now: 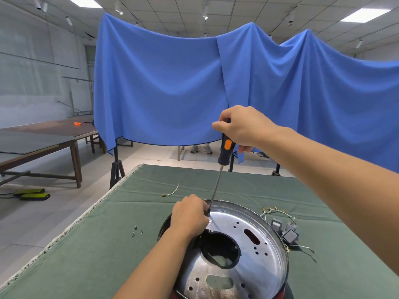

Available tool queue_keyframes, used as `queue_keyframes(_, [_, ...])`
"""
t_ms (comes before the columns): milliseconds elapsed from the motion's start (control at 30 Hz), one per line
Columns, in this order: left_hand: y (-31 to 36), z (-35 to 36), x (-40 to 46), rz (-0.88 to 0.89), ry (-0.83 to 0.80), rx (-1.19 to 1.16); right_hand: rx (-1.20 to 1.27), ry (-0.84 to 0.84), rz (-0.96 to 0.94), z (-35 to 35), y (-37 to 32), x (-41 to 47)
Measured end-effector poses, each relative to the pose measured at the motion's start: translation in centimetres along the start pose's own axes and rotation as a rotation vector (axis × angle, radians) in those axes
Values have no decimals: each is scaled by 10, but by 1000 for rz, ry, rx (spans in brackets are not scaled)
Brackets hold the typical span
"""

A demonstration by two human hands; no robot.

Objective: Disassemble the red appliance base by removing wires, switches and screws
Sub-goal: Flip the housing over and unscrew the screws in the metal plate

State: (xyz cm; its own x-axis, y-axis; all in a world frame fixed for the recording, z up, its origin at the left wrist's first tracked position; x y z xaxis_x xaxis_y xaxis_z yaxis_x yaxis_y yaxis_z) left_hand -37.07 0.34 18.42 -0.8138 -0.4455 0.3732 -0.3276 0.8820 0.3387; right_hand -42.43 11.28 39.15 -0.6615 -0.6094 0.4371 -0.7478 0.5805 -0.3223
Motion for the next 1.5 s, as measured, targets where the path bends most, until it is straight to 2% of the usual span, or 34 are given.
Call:
queue_keyframes(200, [1, 0, 1, -5, 5, -9, 159, -143, 41, -8, -1, -1])
queue_keyframes(267, [1, 0, 2, -21, -1, -19, 172, -127, 45, -8, -1, -2])
queue_keyframes(433, [-1, -2, 4, -54, -12, -41, -11, -27, 74, -4, 0, -1])
queue_keyframes(600, [-1, -1, 5, -63, -23, -34, 84, -165, 139, -15, -5, 3])
queue_keyframes(700, [-2, 1, 6, -62, -12, -40, 51, -117, 159, -11, -1, 2])
queue_keyframes(800, [-1, 1, 6, -67, -13, -49, -161, 41, 102, -5, 3, 2])
queue_keyframes(933, [-2, 3, 6, -67, -3, -53, -36, -83, 116, -8, 0, 4])
queue_keyframes(1000, [-2, 3, 6, -67, -7, -43, -75, -119, 109, -11, -2, 1])
queue_keyframes(1167, [-1, 3, 6, -64, 0, -46, -212, 36, 77, -5, 2, -2])
queue_keyframes(1333, [1, 2, 4, -48, 9, -23, 7, -77, 82, -11, -1, -7])
queue_keyframes(1500, [1, 0, 3, -37, 9, -28, -256, 106, 86, -4, 3, -10])
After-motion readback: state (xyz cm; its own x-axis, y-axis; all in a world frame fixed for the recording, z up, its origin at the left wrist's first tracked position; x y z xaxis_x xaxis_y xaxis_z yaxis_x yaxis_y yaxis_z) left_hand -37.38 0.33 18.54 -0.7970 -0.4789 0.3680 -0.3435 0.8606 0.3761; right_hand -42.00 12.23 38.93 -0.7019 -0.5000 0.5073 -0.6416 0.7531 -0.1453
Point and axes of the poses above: each hand's wrist, its own x-axis towards the middle knuckle, its own z-axis out of the palm, y = z × x, the point moved 1 cm from there along x, towards the middle knuckle, and after that the axes turned 5 degrees about y, right-handed, at the moved point
